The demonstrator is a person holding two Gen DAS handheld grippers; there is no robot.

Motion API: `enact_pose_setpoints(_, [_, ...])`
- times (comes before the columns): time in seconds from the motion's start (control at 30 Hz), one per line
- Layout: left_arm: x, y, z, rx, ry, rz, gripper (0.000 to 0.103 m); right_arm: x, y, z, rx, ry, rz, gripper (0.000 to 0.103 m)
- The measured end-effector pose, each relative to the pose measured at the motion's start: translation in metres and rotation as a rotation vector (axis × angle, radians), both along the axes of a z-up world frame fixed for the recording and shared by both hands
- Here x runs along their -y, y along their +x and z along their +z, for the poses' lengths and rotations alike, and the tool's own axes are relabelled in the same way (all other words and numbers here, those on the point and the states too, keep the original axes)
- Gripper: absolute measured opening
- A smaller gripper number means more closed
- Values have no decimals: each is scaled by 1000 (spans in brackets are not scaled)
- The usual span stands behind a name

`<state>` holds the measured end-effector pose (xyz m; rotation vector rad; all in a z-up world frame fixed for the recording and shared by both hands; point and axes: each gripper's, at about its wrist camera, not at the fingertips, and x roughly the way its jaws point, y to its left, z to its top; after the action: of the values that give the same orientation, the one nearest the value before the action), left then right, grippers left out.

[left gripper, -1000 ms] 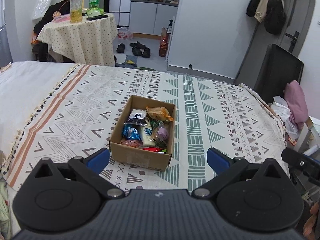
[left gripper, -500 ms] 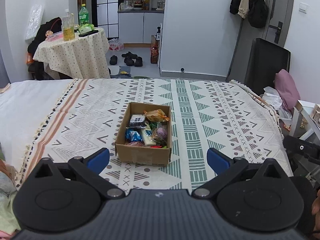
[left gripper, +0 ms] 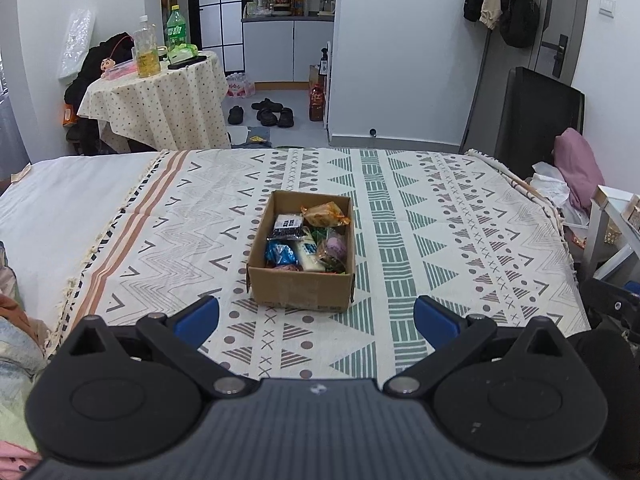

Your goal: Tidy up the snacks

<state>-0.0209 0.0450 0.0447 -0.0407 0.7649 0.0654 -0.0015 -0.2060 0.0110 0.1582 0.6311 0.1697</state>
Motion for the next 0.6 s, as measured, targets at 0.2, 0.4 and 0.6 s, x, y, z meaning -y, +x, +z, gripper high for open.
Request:
enact_pose_setpoints(0.2, [-1, -2, -2, -7, 3, 4, 103, -6, -2, -1, -8, 1, 25, 103])
enact_pose_setpoints(0.4, [-3, -2, -2, -6, 9, 8, 103, -11, -3, -1, -11, -10, 34, 103])
enact_pose_setpoints(0.6, [-5, -3, -3, -11, 9, 10, 103, -13, -3, -4, -24, -11, 40, 103])
